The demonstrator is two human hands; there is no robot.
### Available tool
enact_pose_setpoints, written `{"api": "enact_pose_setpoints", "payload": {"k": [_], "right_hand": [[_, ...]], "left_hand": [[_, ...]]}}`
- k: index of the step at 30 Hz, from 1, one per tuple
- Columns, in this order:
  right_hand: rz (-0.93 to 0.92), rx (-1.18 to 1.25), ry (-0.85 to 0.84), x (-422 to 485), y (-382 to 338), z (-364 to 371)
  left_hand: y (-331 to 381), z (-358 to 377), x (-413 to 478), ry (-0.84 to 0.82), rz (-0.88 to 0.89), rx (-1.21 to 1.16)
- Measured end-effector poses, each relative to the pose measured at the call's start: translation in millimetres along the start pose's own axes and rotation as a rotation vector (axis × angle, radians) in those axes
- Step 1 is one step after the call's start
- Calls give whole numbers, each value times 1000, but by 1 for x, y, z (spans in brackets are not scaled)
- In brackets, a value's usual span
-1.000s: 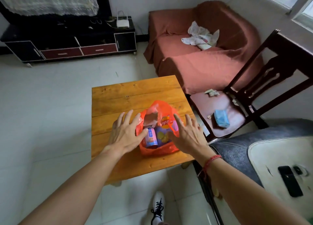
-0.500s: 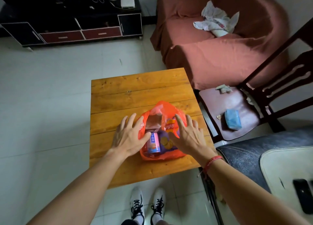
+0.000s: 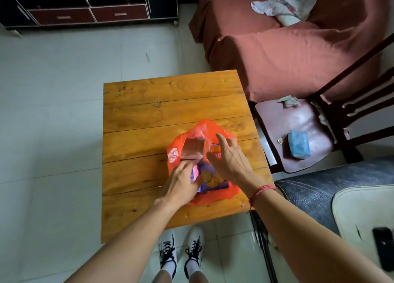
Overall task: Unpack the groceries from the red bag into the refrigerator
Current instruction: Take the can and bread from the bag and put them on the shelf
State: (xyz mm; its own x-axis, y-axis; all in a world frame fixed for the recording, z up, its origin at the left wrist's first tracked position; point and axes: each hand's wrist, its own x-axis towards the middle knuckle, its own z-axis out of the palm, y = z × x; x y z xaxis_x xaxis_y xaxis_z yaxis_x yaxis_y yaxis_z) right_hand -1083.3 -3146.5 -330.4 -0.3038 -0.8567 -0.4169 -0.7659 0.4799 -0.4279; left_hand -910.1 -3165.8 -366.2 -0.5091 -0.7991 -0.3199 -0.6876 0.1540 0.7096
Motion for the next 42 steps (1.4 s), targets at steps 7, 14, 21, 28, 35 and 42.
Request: {"api": "enact_pose_setpoints", "payload": {"k": [7,14,21,28,35,42], "right_hand": [[31,69,-91,41,3,24],[190,192,-103,78,13,49],[199,84,-85,103,13,60],[228,123,-50,117,20,76],[203,181,24,113,17,75],[198,291,68,95,5,57]], "left_hand": [[-27,34,24,22,-246,-31],[-35,51,47,38,-502,-62],[-46,64,62,66,-573,-78],[-50,68,65,49,-578,-2],[-50,65,67,38,-571,35],[-45,60,55,0,-550,18]]}}
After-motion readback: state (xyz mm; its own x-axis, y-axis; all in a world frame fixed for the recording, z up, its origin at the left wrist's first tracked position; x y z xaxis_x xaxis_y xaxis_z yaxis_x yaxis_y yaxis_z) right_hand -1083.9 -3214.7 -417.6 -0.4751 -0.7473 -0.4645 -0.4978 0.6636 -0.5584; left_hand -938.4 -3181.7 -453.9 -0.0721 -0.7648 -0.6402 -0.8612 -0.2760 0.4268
